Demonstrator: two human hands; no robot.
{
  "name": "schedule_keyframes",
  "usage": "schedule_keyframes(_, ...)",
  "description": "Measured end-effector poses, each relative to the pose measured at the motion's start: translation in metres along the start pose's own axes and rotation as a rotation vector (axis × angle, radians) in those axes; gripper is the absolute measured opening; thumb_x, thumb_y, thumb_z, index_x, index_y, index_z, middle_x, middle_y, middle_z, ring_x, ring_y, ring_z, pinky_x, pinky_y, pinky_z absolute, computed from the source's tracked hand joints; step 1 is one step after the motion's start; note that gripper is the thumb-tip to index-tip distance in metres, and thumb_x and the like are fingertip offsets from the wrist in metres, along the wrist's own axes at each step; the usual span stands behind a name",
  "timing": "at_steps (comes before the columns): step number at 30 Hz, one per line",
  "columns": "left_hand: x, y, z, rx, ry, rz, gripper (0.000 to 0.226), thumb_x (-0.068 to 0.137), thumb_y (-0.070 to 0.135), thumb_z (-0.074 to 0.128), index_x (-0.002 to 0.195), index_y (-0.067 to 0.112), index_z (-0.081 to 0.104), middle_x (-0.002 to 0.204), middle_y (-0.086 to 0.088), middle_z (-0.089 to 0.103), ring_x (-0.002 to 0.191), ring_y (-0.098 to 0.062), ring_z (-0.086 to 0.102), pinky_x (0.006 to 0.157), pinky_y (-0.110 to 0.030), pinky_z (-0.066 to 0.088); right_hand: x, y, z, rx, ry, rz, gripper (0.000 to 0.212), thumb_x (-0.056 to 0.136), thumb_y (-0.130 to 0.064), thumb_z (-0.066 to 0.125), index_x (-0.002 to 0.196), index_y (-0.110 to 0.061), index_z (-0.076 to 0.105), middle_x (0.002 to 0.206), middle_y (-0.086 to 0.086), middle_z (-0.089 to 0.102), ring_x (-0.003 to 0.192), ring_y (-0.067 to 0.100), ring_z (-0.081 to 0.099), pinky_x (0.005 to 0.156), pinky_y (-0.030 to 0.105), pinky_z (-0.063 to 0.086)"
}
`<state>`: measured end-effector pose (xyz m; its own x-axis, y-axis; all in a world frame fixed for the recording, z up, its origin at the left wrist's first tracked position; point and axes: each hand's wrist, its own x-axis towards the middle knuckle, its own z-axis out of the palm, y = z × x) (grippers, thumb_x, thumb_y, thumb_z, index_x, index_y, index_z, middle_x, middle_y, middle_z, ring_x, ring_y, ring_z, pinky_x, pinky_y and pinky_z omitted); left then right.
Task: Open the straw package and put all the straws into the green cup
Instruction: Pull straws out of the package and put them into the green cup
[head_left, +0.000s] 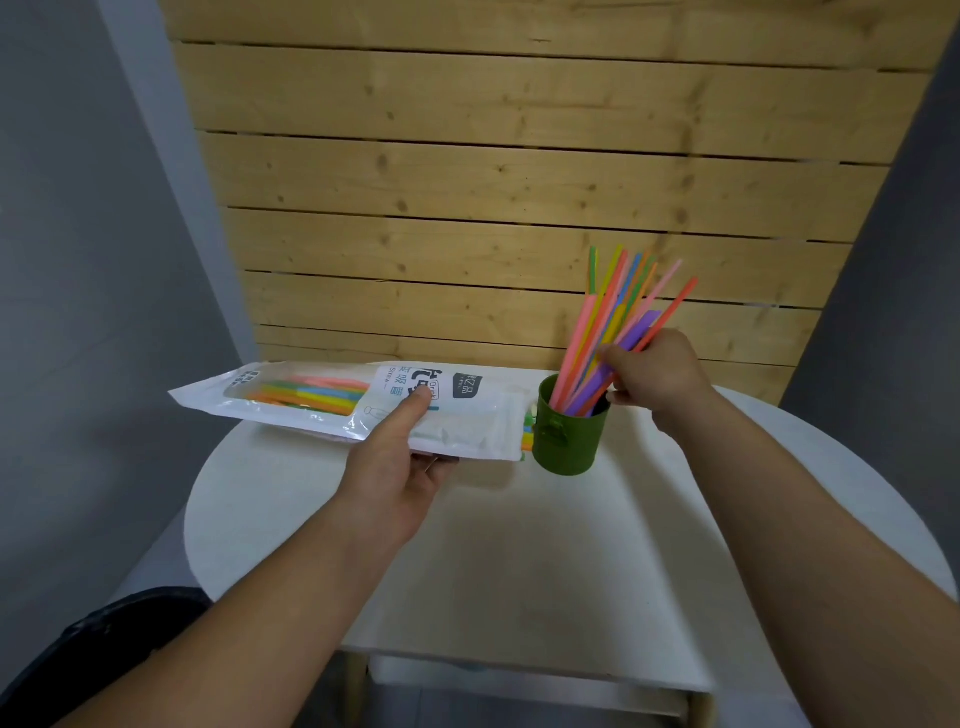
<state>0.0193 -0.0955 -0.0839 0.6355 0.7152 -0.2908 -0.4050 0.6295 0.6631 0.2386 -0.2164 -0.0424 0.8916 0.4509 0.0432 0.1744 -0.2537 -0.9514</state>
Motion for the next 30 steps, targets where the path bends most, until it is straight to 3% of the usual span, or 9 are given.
schedule_keyframes(2, 0.001, 0.000, 0.000, 0.002, 0.002, 0.000, 0.029, 0.090, 0.012, 0.076, 0.117, 0.016, 0.068, 0.097, -0.006, 0.083, 0.084, -0.021, 0.081, 0.058, -0.035, 0.065, 0.000, 0.001, 0.002, 0.053, 0.027, 0.016, 0.009, 0.091, -0.012, 0.069, 0.096, -0.006, 0.063, 0.080, 0.006, 0.066, 0.065, 0.018, 0.066, 0.043, 0.021, 0.053)
schedule_keyframes(5, 0.001, 0.000, 0.000, -0.001, 0.003, -0.005, 0.027, 0.089, 0.012, 0.076, 0.115, 0.016, 0.069, 0.095, -0.006, 0.083, 0.082, -0.021, 0.081, 0.056, -0.034, 0.064, 0.001, 0.002, 0.006, 0.128, 0.108, 0.046, 0.024, 0.087, -0.014, 0.075, 0.099, -0.008, 0.054, 0.096, 0.014, 0.070, 0.075, 0.028, 0.072, 0.063, 0.037, 0.062)
schedule_keyframes(9, 0.000, -0.001, 0.002, -0.002, 0.004, -0.017, 0.028, 0.089, 0.012, 0.076, 0.116, 0.015, 0.069, 0.097, -0.007, 0.083, 0.083, -0.021, 0.081, 0.056, -0.034, 0.064, -0.001, 0.005, 0.008, 0.167, 0.178, 0.018, 0.036, 0.085, -0.015, 0.078, 0.103, -0.014, 0.046, 0.090, 0.011, 0.068, 0.076, 0.027, 0.073, 0.076, 0.045, 0.062)
schedule_keyframes(14, 0.000, -0.002, 0.003, -0.005, 0.002, -0.015, 0.028, 0.089, 0.012, 0.076, 0.116, 0.014, 0.068, 0.095, -0.007, 0.083, 0.082, -0.022, 0.081, 0.055, -0.033, 0.063, -0.012, 0.011, 0.004, 0.067, 0.224, -0.003, 0.032, 0.087, -0.027, 0.074, 0.092, -0.021, 0.043, 0.085, 0.002, 0.059, 0.080, 0.023, 0.068, 0.081, 0.050, 0.060)
schedule_keyframes(18, 0.000, 0.000, 0.003, 0.010, -0.031, 0.007, 0.029, 0.090, 0.013, 0.076, 0.118, 0.015, 0.068, 0.099, -0.007, 0.083, 0.086, -0.021, 0.080, 0.058, -0.034, 0.064, -0.035, 0.015, 0.002, -0.025, 0.280, 0.001, 0.020, 0.096, -0.031, 0.055, 0.082, -0.019, 0.048, 0.083, 0.004, 0.060, 0.085, 0.031, 0.067, 0.080, 0.051, 0.059)
schedule_keyframes(21, 0.000, 0.003, 0.005, 0.076, -0.072, 0.082, 0.032, 0.089, 0.014, 0.077, 0.120, 0.019, 0.069, 0.107, -0.005, 0.082, 0.094, -0.021, 0.079, 0.063, -0.035, 0.064, -0.066, 0.014, 0.015, 0.314, 0.073, 0.256, 0.039, 0.104, -0.039, 0.039, 0.085, -0.010, 0.057, 0.071, 0.013, 0.068, 0.058, 0.025, 0.067, 0.061, 0.038, 0.061)
schedule_keyframes(22, 0.001, 0.003, 0.006, 0.101, -0.082, 0.113, 0.032, 0.088, 0.014, 0.078, 0.119, 0.020, 0.070, 0.109, -0.005, 0.082, 0.095, -0.021, 0.079, 0.064, -0.035, 0.064, -0.077, 0.012, 0.022, 0.472, -0.031, 0.368, 0.048, 0.104, -0.045, 0.035, 0.090, -0.007, 0.060, 0.070, 0.015, 0.071, 0.058, 0.025, 0.069, 0.061, 0.039, 0.061)
schedule_keyframes(25, -0.001, 0.001, 0.012, 0.194, -0.126, 0.202, 0.030, 0.087, 0.014, 0.079, 0.116, 0.020, 0.074, 0.108, -0.003, 0.082, 0.096, -0.021, 0.079, 0.067, -0.035, 0.064, -0.096, 0.011, 0.038, 0.753, -0.225, 0.503, 0.058, 0.102, -0.057, 0.033, 0.109, -0.009, 0.066, 0.098, 0.017, 0.076, 0.081, 0.031, 0.075, 0.072, 0.042, 0.061)
schedule_keyframes(30, -0.006, -0.009, 0.020, 0.327, -0.165, 0.304, 0.033, 0.085, 0.012, 0.081, 0.117, 0.019, 0.075, 0.107, -0.004, 0.082, 0.095, -0.022, 0.079, 0.066, -0.034, 0.063, -0.106, 0.011, 0.042, 1.090, -0.227, 0.574, 0.047, 0.101, -0.050, 0.045, 0.120, -0.015, 0.070, 0.112, 0.011, 0.076, 0.103, 0.031, 0.073, 0.089, 0.047, 0.058)
